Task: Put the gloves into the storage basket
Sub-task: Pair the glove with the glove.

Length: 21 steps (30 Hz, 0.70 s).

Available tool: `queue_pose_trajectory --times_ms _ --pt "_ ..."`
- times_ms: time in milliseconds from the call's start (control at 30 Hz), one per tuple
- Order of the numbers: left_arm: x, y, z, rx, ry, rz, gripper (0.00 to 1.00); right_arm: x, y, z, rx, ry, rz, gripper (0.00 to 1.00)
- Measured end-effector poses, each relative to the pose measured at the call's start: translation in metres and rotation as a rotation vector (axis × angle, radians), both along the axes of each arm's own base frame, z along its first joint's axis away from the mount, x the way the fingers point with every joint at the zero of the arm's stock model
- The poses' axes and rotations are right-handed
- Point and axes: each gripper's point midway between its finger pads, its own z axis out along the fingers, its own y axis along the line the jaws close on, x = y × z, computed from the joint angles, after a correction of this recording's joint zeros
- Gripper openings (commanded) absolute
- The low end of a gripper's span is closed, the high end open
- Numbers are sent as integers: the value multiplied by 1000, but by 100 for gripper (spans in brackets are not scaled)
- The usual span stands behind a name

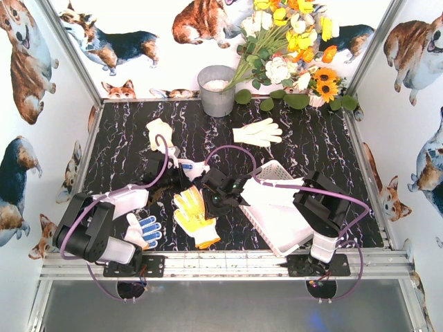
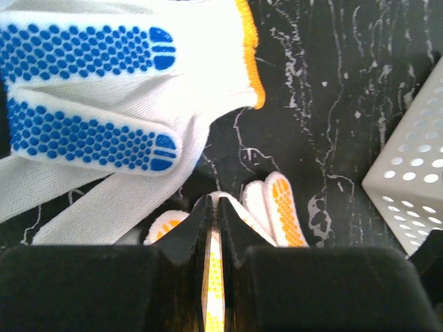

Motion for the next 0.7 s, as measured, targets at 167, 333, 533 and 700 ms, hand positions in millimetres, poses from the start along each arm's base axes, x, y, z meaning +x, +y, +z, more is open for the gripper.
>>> queue_pose_trajectory --times_ms 167,333,533,700 --pt "0 7 -9 28 20 39 0 0 0 0 1 -1 1 26" --pt "0 12 -20 52 46 70 0 1 0 1 3 -6 6 31" --pt "2 20 -24 84 55 114 13 1 1 17 31 -27 12 41" --pt "0 25 -14 99 35 128 34 -1 0 45 78 -52 10 48"
